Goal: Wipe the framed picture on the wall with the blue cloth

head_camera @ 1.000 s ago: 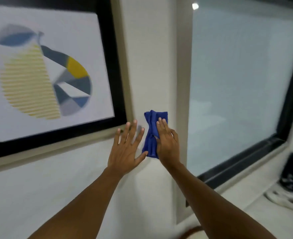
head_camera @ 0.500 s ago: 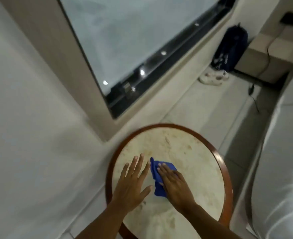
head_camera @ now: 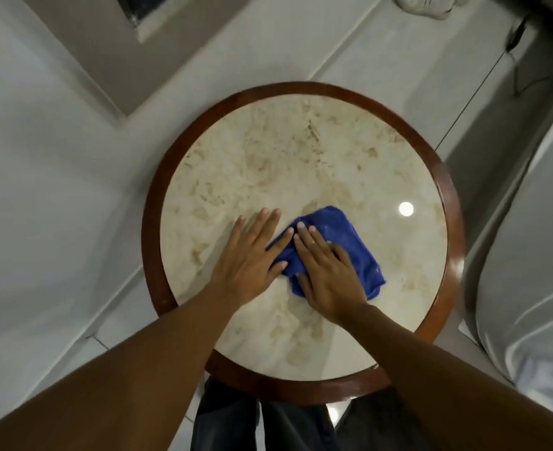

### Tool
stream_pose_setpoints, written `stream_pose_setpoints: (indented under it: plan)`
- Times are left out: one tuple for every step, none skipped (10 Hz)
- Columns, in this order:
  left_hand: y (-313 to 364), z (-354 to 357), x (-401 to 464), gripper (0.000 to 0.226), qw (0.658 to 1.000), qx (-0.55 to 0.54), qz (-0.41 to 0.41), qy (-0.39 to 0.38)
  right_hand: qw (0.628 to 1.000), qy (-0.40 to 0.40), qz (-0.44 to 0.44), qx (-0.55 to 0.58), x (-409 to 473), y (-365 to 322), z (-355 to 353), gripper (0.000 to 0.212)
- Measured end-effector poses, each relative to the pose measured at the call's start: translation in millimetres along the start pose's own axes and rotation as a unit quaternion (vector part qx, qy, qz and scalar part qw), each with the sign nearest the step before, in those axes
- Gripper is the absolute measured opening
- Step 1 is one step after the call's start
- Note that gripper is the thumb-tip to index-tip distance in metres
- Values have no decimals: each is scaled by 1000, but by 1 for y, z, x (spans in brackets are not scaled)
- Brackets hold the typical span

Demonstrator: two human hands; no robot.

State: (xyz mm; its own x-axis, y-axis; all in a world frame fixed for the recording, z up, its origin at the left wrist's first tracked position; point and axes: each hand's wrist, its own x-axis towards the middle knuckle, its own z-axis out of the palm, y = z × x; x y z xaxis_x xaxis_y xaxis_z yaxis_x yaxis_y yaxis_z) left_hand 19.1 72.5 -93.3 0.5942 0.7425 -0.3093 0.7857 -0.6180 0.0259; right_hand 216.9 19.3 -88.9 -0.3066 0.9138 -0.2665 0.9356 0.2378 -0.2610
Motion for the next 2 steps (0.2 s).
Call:
stream_pose_setpoints:
  plan:
    - [1, -41, 1, 68, 998, 17, -33, -58, 995, -100, -4, -3, 11, -7, -45, 65]
    - [-2, -87, -11, 71, 997, 31, -40, -65, 992, -121, -29, -10, 13, -17, -92, 67]
